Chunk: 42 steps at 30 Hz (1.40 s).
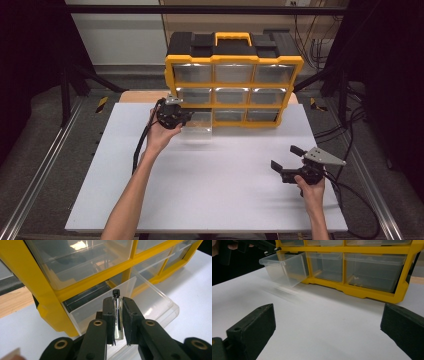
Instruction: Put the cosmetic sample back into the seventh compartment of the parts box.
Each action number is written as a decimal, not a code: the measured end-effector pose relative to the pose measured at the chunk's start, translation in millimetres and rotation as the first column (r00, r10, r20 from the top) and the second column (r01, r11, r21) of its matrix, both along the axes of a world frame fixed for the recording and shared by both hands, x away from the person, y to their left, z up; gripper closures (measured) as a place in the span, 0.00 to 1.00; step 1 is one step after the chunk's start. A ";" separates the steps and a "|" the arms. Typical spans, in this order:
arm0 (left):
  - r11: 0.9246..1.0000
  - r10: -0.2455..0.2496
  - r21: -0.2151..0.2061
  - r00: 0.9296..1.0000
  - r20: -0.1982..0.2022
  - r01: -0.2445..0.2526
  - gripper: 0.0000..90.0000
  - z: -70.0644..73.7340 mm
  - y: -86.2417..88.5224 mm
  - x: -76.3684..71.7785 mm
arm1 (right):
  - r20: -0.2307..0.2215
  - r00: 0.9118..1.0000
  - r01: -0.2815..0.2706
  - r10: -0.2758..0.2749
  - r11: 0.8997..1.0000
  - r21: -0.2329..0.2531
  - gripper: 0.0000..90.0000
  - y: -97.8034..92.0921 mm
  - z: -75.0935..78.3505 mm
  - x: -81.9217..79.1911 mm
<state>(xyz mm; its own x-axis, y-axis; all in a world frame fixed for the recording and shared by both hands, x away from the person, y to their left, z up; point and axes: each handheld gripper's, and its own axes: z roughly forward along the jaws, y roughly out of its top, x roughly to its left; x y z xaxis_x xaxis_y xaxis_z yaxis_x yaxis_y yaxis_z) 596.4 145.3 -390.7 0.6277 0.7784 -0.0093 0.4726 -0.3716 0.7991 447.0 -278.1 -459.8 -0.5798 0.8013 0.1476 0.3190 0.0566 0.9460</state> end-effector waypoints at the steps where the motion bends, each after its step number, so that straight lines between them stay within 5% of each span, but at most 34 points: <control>1: 1.000 0.001 0.000 1.000 -0.001 -0.001 0.89 -0.9 -0.1 0.8 | -0.001 1.000 0.000 0.000 1.000 0.000 0.01 0.0 0.0 0.0; 42: 0.997 0.003 0.076 0.999 -0.051 0.001 0.89 -26.2 -3.7 14.3 | -0.002 1.000 -0.003 0.003 1.000 -0.003 0.01 0.3 -0.7 0.6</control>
